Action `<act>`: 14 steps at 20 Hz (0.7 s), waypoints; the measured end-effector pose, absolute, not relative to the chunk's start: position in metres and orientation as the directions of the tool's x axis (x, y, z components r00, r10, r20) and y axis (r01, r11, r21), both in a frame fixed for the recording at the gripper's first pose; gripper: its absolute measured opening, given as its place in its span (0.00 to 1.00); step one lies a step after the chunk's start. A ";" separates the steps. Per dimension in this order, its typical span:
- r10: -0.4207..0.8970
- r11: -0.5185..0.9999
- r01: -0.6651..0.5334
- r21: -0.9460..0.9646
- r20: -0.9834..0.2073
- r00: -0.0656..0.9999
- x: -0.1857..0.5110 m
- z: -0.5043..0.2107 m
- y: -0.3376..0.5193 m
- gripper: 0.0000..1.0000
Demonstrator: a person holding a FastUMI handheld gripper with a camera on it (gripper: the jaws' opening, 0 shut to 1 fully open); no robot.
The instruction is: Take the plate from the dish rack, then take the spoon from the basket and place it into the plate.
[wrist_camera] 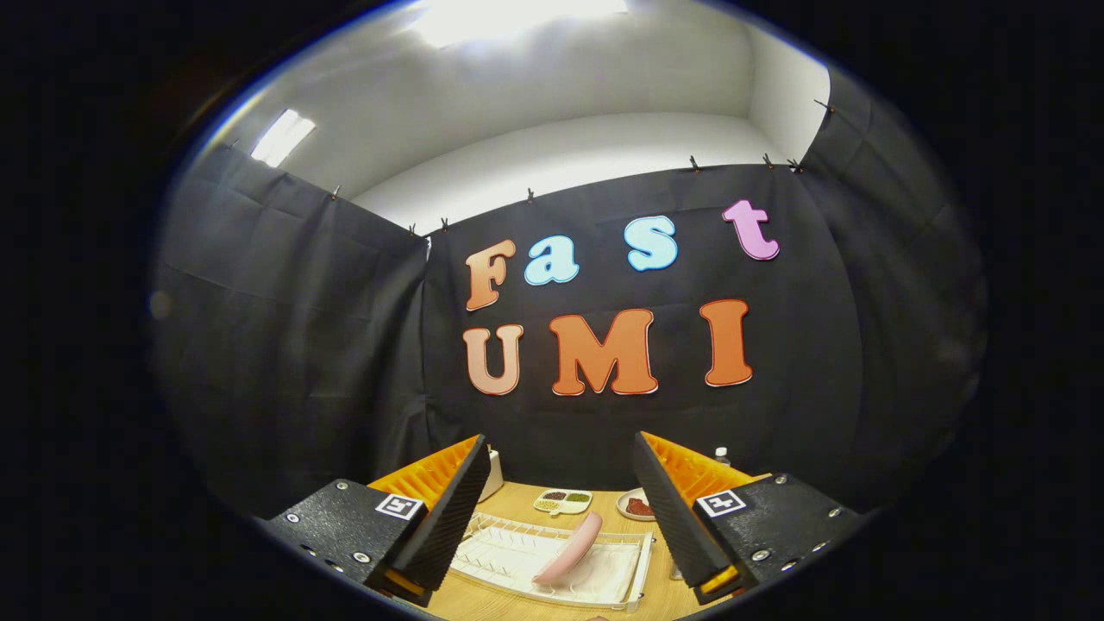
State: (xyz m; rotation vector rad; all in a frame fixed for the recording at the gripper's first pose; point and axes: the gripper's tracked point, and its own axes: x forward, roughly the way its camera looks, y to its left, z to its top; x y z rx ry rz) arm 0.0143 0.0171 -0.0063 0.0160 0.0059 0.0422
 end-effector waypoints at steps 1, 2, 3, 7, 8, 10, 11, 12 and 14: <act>0.027 1.000 -0.027 0.011 -0.011 1.000 0.015 -0.008 0.014 0.99; 0.017 1.000 -0.017 0.007 -0.013 1.000 0.017 -0.009 0.011 0.99; 0.015 1.000 -0.015 0.007 -0.014 1.000 0.018 -0.009 0.011 0.99; 0.017 0.999 -0.014 0.037 -0.074 0.997 0.026 -0.024 0.008 0.99; 0.003 0.999 0.001 0.040 -0.105 0.994 0.030 -0.033 0.003 0.99; -0.038 0.999 0.043 0.023 -0.164 0.986 0.039 -0.049 -0.007 0.99; -0.057 0.998 0.059 0.004 -0.194 0.979 0.044 -0.059 -0.011 0.99; -0.074 0.997 0.073 -0.013 -0.232 0.970 0.049 -0.072 -0.014 0.99; -0.074 0.997 0.070 -0.026 -0.302 0.950 0.062 -0.093 -0.012 0.99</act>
